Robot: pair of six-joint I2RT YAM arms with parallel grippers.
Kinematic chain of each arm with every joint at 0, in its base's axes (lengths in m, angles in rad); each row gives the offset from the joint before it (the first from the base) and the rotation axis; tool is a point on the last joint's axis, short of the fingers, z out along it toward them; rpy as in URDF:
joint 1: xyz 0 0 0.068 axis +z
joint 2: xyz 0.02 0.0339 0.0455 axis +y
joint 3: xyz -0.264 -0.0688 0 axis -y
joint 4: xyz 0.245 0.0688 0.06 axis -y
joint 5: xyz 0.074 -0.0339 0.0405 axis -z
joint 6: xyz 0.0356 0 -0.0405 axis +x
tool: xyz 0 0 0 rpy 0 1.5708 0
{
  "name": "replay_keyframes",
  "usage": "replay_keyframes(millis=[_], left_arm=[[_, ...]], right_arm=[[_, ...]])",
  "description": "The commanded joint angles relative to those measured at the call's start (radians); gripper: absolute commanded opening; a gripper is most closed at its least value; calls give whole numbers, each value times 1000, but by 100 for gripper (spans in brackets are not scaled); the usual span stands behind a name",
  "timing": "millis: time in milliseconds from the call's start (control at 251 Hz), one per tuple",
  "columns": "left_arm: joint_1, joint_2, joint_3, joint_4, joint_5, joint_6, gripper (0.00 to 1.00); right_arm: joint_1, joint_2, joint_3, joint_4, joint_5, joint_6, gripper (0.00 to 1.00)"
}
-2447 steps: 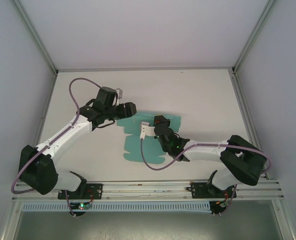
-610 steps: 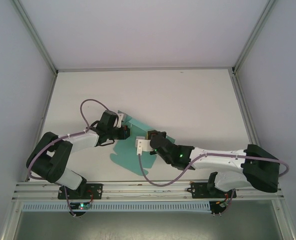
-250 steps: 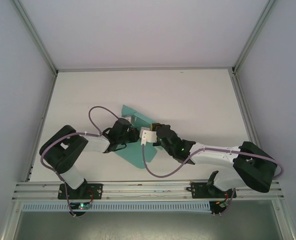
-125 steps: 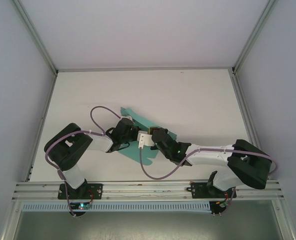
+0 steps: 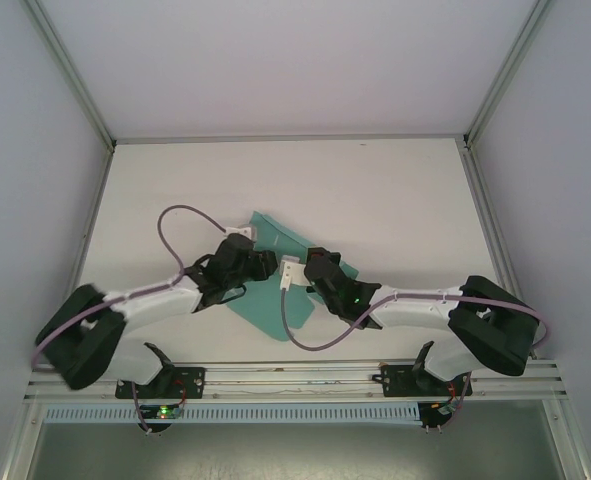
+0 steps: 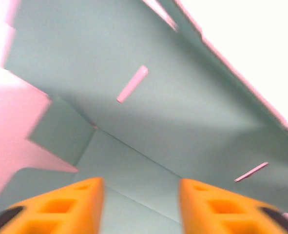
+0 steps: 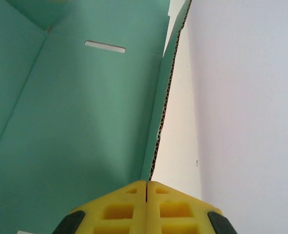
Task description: Assemble paper box
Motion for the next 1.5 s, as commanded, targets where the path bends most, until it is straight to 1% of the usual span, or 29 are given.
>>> replay_keyframes(millis=[0, 40, 76, 92, 164, 227, 291, 451, 575, 615, 670, 726, 790, 866, 914, 970, 1069, 1165, 1225, 1261, 1333, 1381, 1421, 1496], left_arm=[[14, -115, 99, -350, -186, 70, 52], [44, -130, 139, -406, -174, 69, 57], [80, -128, 174, -432, -125, 70, 64], [95, -123, 188, -436, -98, 75, 66], [141, -81, 252, -417, 3, 110, 68], [155, -24, 318, -407, 49, 154, 68], [163, 43, 388, -411, 68, 180, 68], [206, 214, 533, -411, 139, 246, 66], [217, 330, 609, -441, 243, 287, 51], [218, 342, 605, -435, 298, 291, 48], [218, 338, 570, -399, 375, 285, 47], [215, 321, 523, -364, 423, 262, 47], [211, 298, 479, -362, 426, 236, 46], [201, 276, 440, -368, 387, 222, 45], [201, 272, 421, -351, 400, 217, 45], [201, 278, 398, -309, 426, 193, 45], [199, 302, 374, -218, 467, 132, 37], [199, 317, 343, -86, 508, 40, 34], [199, 317, 323, -22, 517, -5, 35], [199, 313, 311, 6, 514, -28, 32], [198, 301, 282, 79, 508, -78, 21], [198, 295, 264, 117, 515, -97, 20], [197, 288, 261, 115, 508, -96, 19], [194, 269, 268, 42, 465, -59, 14]], right_arm=[[-4, 3, -10, -12, 2, -82, 0], [-4, 3, -16, 10, -6, -93, 0], [-5, 3, -20, 19, -20, -102, 0], [-5, 4, -20, 24, -26, -104, 0], [-5, 10, -23, 44, -38, -118, 0], [-5, 15, -26, 63, -38, -133, 0], [-5, 14, -29, 80, -48, -144, 0], [-4, 1, -32, 87, -79, -151, 0], [-5, 9, -25, 79, -62, -151, 0], [-5, 13, -22, 80, -55, -151, 0], [-5, 15, -20, 81, -52, -146, 0], [-6, 17, -20, 86, -52, -137, 0], [-7, 19, -20, 94, -48, -133, 0], [-7, 16, -25, 111, -46, -132, 0], [-8, 14, -30, 120, -51, -128, 0], [-5, 9, -36, 129, -69, -122, 0], [6, 5, -44, 129, -93, -116, 0], [15, 13, -45, 138, -85, -110, 0], [22, 14, -46, 145, -84, -106, 0], [31, 12, -48, 154, -80, -102, 0], [39, 6, -56, 168, -86, -86, 0], [41, 6, -58, 170, -86, -77, 0], [40, 7, -60, 171, -78, -79, 0], [40, 9, -62, 173, -54, -95, 0]])
